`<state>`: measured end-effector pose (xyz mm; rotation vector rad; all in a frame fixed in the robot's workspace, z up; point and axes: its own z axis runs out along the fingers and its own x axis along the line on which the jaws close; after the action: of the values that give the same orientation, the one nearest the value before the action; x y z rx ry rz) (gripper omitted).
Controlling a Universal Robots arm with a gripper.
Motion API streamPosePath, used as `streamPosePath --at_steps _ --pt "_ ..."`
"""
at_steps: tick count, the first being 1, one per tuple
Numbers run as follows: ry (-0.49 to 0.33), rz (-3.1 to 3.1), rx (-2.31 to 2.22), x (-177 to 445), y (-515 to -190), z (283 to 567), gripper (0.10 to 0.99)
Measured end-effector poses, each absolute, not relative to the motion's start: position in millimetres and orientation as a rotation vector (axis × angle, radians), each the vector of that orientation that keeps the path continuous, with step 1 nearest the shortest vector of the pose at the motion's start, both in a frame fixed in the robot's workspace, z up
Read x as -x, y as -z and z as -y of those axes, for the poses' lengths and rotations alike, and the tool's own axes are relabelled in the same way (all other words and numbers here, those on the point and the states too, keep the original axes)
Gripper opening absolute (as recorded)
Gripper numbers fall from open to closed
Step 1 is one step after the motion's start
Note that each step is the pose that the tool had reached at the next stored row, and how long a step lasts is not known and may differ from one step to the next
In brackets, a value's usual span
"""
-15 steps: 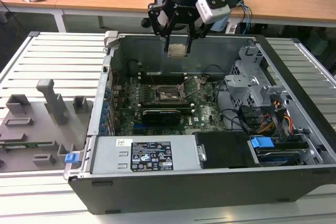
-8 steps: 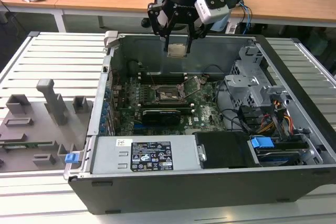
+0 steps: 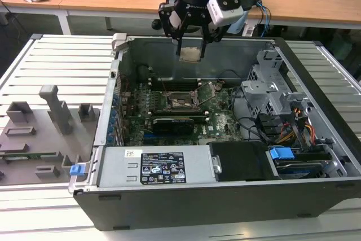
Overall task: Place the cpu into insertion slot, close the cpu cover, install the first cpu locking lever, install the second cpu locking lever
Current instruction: 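Place the cpu into insertion slot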
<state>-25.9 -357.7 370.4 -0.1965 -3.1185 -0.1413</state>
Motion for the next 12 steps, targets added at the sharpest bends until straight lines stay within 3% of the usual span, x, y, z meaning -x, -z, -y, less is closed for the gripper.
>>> streamPosePath --at_steps 12 --pt "0.141 3.114 0.296 25.9 -368.7 358.2 0.525"
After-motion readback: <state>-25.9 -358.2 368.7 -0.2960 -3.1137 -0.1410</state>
